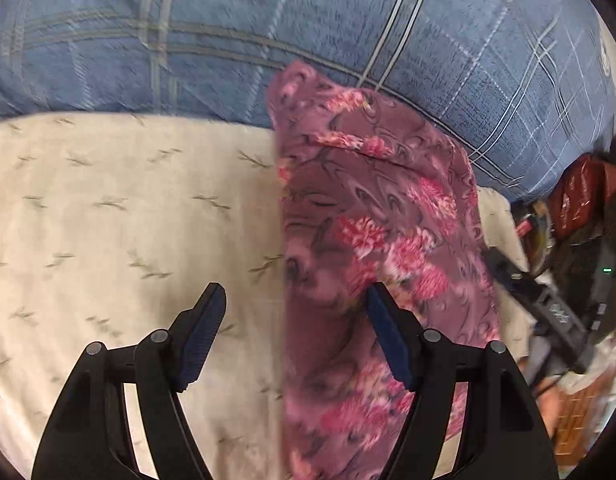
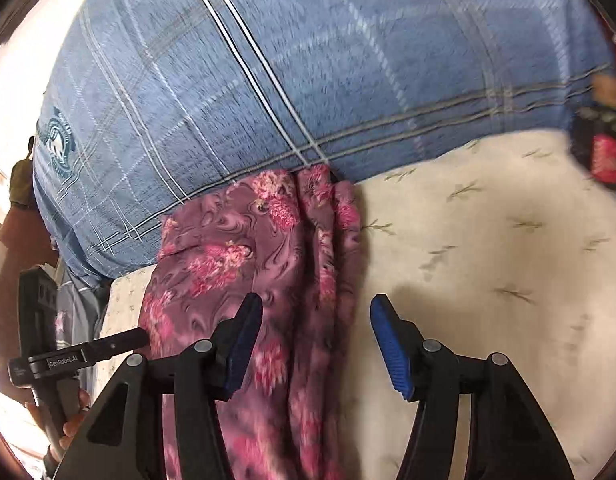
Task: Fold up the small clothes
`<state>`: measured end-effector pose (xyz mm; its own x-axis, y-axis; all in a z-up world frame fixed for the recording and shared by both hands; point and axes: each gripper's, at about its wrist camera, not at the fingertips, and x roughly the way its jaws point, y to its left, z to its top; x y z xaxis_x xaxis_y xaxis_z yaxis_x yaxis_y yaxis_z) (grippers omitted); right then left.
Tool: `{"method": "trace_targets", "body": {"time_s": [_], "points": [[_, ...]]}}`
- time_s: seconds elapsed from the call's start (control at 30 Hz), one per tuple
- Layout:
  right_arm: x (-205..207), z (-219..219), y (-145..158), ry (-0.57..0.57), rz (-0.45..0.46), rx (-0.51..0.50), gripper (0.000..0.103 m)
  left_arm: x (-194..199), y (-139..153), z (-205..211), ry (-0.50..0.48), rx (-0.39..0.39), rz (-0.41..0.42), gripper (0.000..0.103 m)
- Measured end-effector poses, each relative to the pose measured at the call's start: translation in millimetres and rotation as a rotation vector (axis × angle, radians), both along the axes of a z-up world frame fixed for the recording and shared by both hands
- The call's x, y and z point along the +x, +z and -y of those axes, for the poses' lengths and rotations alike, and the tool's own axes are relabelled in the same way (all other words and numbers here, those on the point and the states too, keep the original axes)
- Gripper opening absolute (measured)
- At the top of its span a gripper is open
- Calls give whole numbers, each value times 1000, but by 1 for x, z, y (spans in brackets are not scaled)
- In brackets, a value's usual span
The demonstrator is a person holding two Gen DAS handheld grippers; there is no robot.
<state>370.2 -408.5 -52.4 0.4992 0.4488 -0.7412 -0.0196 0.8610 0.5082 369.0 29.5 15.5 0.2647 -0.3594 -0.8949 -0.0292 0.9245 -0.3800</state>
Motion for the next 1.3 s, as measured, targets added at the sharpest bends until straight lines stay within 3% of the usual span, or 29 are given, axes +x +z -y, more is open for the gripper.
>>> {"method": "trace_targets", "body": {"time_s": [0.07,0.17,0.33,0.37,0.4,0.47,0.5,0.6,0.73,1.03,1.3], "points": [[3,0,-11,22,-26,103,59,1,-5,1,-2,-48,-18,72],[-3,5,-17,71,-3,180,60,3,-11,5,-11,-79,-24,78],[-12,2,-19,201,38,155,56,2,-13,21,-13,-71,12,82],[-12,-1,-18,195,43,131,49,1,-11,26,-10,-63,22,76],[-13,-8,-17,190,60,85,43,0,-8,30,-9,-53,40,58],[-18,-24,-11,198,107,-3,28,-4,0,43,-13,16,79,43],[-21,-30,-6,189,129,-34,26,-7,5,46,-16,41,99,31],[-31,-37,3,162,154,-76,23,-14,13,46,-18,45,113,23],[-44,-43,16,146,172,-93,22,-19,22,36,-10,24,116,22],[-87,-61,51,161,214,-129,22,-71,59,10,-15,43,164,22],[-152,-109,60,241,211,-12,22,-156,83,-44,-6,92,185,23]]}}
